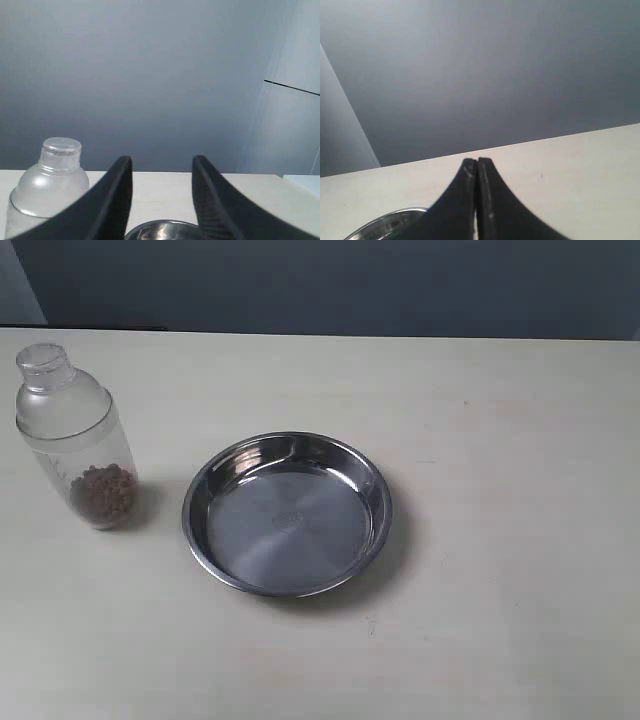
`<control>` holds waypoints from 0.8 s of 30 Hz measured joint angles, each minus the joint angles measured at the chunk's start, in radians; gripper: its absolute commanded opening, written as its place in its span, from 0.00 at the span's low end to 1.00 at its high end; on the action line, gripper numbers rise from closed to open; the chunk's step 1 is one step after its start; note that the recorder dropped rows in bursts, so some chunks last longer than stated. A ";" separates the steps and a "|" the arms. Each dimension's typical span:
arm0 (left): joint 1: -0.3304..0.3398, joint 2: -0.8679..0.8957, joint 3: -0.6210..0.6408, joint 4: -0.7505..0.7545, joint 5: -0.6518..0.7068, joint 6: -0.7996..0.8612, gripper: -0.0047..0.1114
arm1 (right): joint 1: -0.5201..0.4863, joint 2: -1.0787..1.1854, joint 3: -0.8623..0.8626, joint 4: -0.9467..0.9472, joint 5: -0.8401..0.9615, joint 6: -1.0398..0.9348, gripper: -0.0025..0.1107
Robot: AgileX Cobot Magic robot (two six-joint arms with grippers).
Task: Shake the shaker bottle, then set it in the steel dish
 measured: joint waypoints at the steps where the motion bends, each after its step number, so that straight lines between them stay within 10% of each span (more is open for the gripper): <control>1: 0.000 0.000 0.000 -0.021 -0.009 0.000 0.38 | 0.000 0.000 0.000 0.000 0.000 0.000 0.01; 5: 0.000 0.000 0.000 -0.057 -0.002 0.000 0.45 | 0.000 0.000 0.000 0.000 0.000 0.000 0.01; 13: 0.000 0.000 -0.022 -0.107 0.065 0.104 0.95 | 0.000 0.000 0.000 0.000 0.000 0.000 0.01; 24: 0.000 0.067 -0.053 -0.225 0.045 0.120 0.95 | 0.000 0.000 0.000 0.000 0.000 0.000 0.01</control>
